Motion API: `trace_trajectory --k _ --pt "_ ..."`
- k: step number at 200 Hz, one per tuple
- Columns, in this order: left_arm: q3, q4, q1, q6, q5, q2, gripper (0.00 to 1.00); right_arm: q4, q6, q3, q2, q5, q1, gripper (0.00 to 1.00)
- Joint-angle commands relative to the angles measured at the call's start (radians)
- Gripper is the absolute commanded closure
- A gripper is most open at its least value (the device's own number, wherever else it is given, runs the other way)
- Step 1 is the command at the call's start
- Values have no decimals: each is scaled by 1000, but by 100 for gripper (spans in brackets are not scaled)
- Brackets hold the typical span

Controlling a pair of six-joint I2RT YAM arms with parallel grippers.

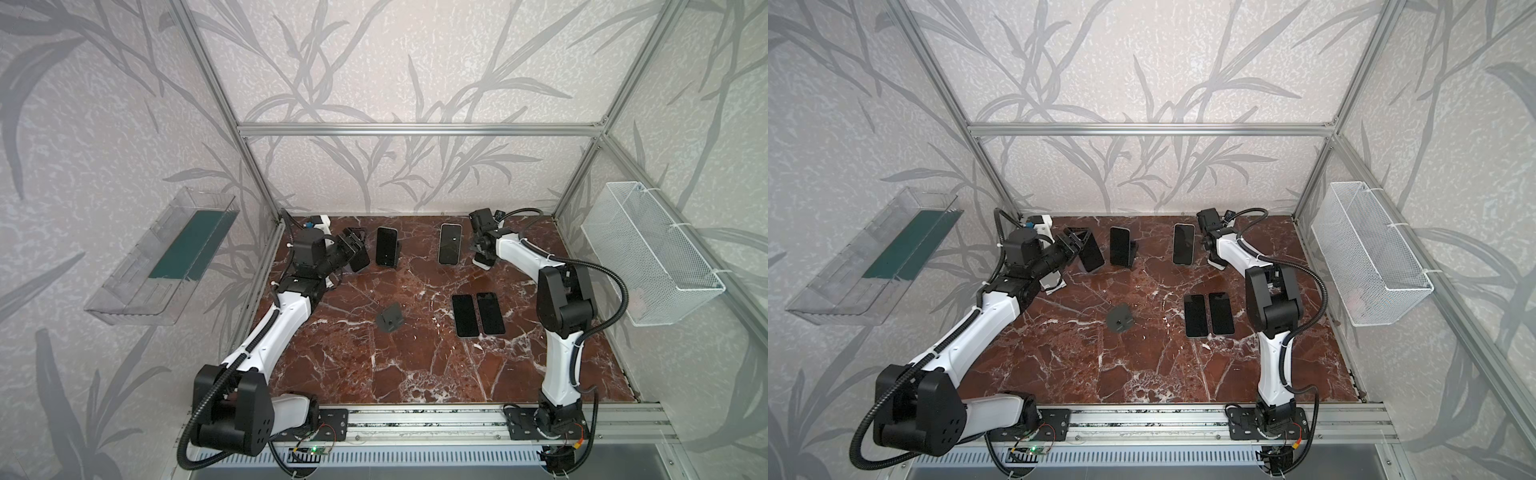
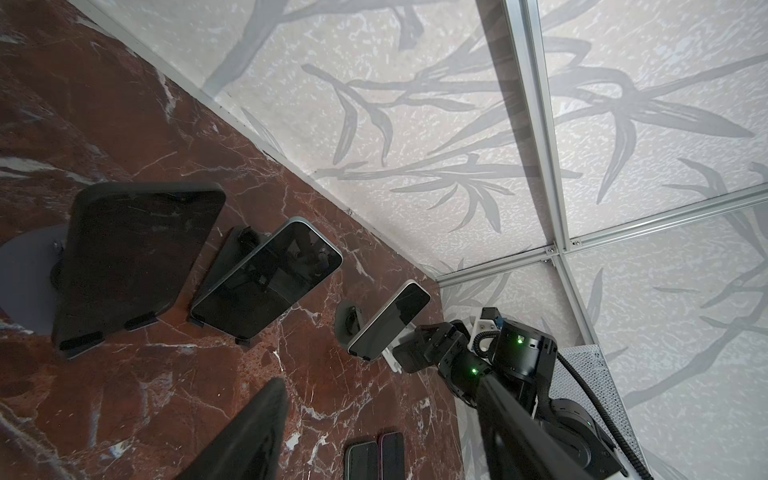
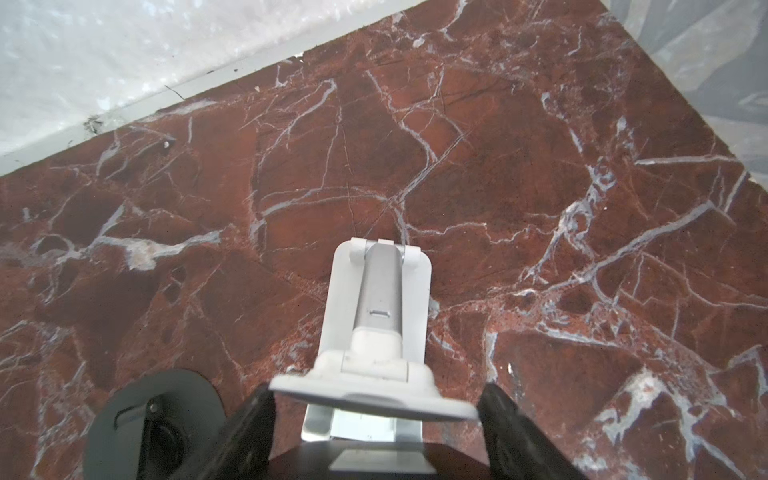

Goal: Remove the phone from the phone stand

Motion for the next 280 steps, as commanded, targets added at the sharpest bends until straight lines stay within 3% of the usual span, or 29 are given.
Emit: trace_trajectory --k 1,94,147,190,243,280 --pt "2 13 2 13 0 -33 27 35 -20 -18 -93 -4 -6 30" --pt "3 12 -7 13 1 -35 27 68 -67 -187 -285 -25 -6 30" --pt "1 15 -9 7 5 -42 27 126 -97 -379 -480 -119 2 32" --pt "-1 18 -10 2 6 -39 27 103 -146 -459 -583 -117 71 32" --pt "-2 17 -15 4 3 -31 27 50 -193 -438 -616 -119 220 32" --pt "-2 8 -19 11 -7 -34 27 -12 -126 -467 -617 -150 341 32"
